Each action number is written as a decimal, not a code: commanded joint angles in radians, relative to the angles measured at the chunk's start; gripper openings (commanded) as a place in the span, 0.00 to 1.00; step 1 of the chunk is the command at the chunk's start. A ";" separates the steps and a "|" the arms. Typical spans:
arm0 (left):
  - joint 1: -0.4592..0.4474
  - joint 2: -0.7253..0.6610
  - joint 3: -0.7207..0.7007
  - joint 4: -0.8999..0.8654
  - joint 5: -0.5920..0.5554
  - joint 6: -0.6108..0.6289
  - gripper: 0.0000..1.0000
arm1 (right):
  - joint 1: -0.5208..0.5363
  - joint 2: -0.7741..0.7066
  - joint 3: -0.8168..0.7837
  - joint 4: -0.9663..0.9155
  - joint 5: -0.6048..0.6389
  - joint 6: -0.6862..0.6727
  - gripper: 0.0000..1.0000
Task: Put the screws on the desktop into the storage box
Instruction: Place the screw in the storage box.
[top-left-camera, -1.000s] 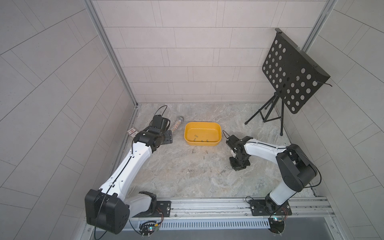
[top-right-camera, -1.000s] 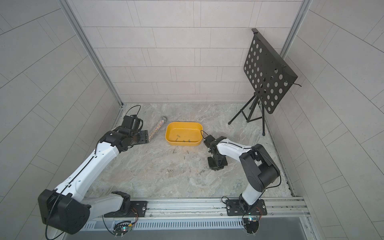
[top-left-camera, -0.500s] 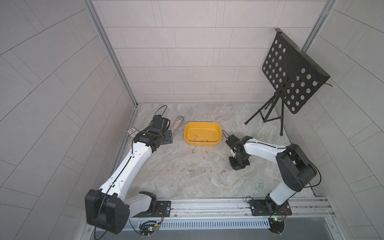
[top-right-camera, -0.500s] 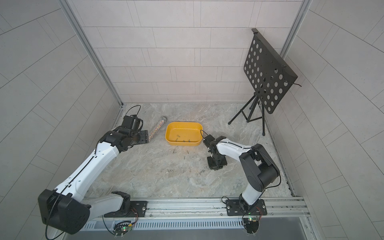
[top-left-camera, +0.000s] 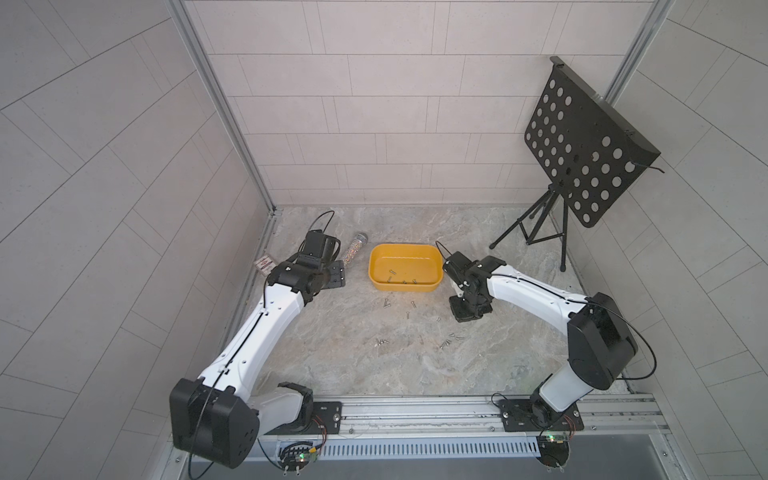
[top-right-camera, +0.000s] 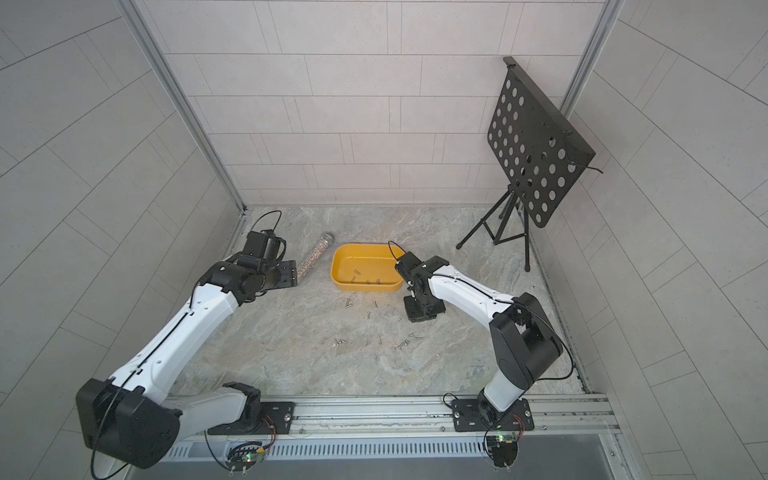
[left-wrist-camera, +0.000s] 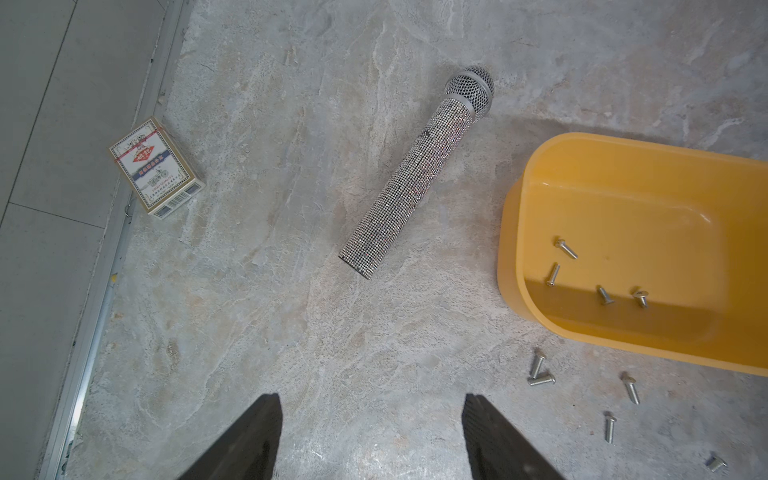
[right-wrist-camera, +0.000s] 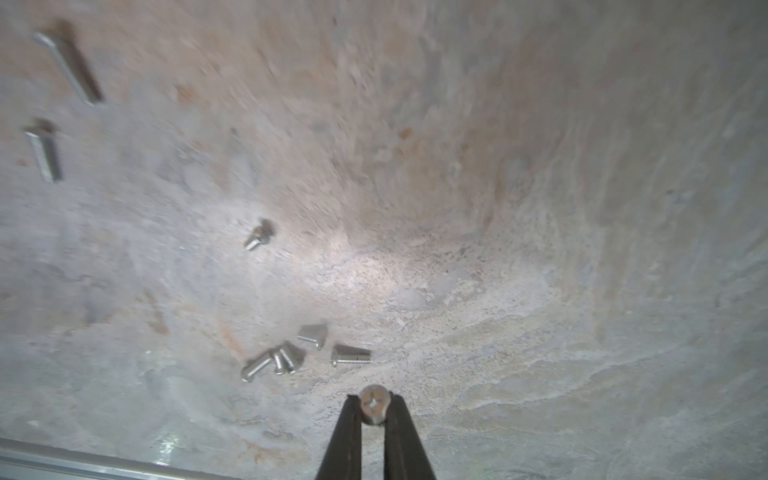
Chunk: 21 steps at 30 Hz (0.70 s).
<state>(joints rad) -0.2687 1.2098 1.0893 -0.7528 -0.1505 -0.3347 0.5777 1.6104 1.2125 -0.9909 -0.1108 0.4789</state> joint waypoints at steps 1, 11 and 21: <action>0.004 -0.013 -0.006 -0.005 0.002 0.007 0.76 | 0.006 0.008 0.103 -0.091 0.042 -0.030 0.01; 0.004 -0.017 -0.008 -0.002 0.009 0.006 0.76 | 0.007 0.284 0.494 -0.147 0.018 -0.086 0.01; 0.004 -0.018 -0.009 0.000 0.016 0.004 0.76 | 0.007 0.599 0.829 -0.192 -0.010 -0.100 0.00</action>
<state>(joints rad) -0.2687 1.2095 1.0878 -0.7528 -0.1349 -0.3351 0.5808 2.1674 1.9877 -1.1255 -0.1234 0.3923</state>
